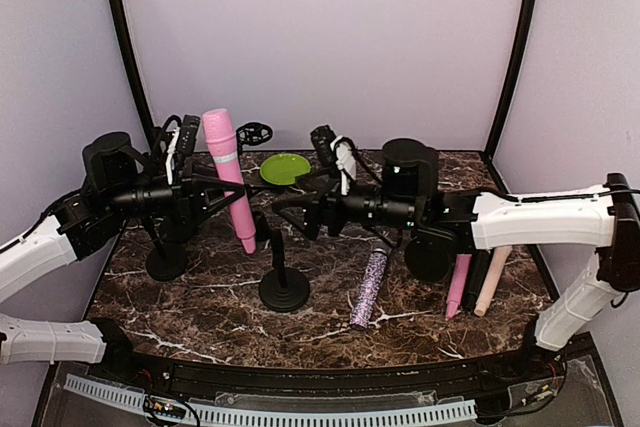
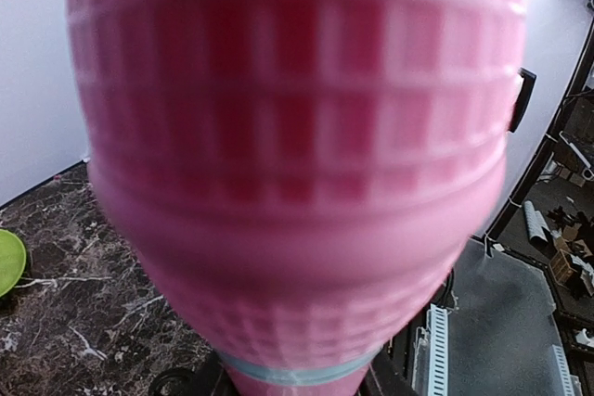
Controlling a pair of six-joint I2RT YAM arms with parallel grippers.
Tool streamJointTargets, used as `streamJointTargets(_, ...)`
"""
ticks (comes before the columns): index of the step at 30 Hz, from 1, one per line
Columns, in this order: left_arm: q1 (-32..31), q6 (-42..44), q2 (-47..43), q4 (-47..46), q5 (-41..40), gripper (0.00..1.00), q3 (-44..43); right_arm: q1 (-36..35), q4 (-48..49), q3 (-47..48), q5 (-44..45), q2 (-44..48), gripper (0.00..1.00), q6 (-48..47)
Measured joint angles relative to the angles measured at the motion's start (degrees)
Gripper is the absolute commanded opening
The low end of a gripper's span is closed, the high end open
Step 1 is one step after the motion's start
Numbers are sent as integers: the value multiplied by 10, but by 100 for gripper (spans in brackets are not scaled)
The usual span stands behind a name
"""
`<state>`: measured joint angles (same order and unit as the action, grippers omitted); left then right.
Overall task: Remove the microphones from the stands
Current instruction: Place the microphone at the center of the board.
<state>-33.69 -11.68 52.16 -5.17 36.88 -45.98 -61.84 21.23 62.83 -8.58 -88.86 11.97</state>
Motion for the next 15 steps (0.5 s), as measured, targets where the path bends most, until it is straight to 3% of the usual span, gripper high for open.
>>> streamJointTargets(5,-32,-8,31,-19,18,0,0,43,9,-21,-93,80,97,35)
streamJointTargets(10,-95,-3,81,-27,15,0,-24,52,16,-23,-168,100,97,63)
streamJointTargets(15,-125,-17,141,-53,-8,0,-48,52,21,-63,-156,127,96,83)
